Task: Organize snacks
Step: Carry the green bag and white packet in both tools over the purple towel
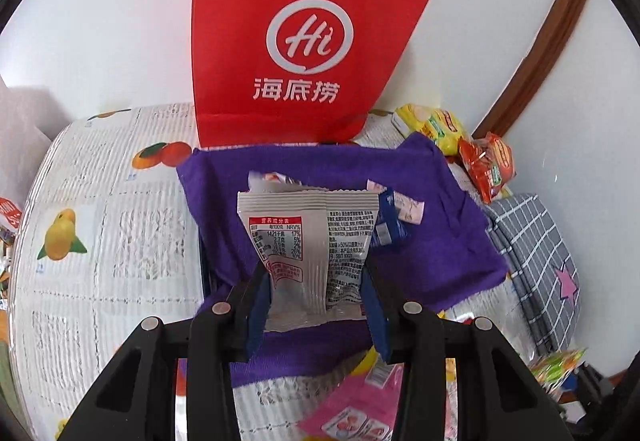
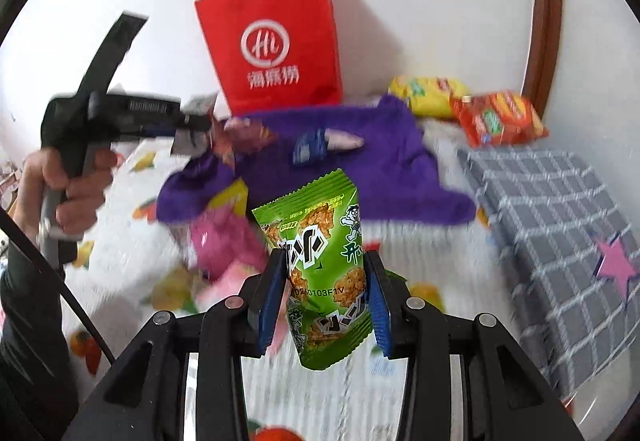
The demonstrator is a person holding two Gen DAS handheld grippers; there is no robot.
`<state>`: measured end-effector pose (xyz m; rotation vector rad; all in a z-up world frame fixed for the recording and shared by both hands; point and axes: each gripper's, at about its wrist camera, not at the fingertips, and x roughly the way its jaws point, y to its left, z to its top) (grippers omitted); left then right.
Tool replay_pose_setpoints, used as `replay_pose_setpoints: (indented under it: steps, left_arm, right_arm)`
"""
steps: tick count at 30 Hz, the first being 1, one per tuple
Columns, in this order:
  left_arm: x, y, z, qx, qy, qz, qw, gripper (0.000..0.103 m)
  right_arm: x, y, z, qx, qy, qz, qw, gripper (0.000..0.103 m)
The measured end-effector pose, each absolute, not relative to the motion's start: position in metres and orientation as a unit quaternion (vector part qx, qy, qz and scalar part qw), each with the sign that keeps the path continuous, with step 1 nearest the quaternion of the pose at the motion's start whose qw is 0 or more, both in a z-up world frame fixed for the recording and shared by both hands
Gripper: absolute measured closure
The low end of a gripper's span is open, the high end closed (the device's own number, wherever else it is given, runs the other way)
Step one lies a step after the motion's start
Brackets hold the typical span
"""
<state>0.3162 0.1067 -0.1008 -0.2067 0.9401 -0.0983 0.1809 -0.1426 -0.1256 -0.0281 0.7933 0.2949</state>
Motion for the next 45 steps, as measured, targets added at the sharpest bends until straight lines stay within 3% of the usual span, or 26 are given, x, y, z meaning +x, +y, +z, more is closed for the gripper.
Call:
replay_pose_setpoints:
  steps: [12, 24, 45]
  left_arm:
    - [0.353, 0.112, -0.09, -0.104, 0.45, -0.042, 0.886, 0.063]
    - [0.363, 0.126, -0.098, -0.121, 0.458, -0.037, 0.88, 0.063]
    - [0.357, 0.112, -0.095, -0.114, 0.467, -0.044, 0.876, 0.063]
  right_arm:
    - [0.288, -0.116, -0.063, 0.01, 0.335, 0.161, 0.928, 0.064]
    - [0.361, -0.099, -0.116, 0.028, 0.382, 0.156, 0.911, 0.064]
    - [0.361, -0.114, -0.149, 0.024, 0.37, 0.12, 0.921, 0.064]
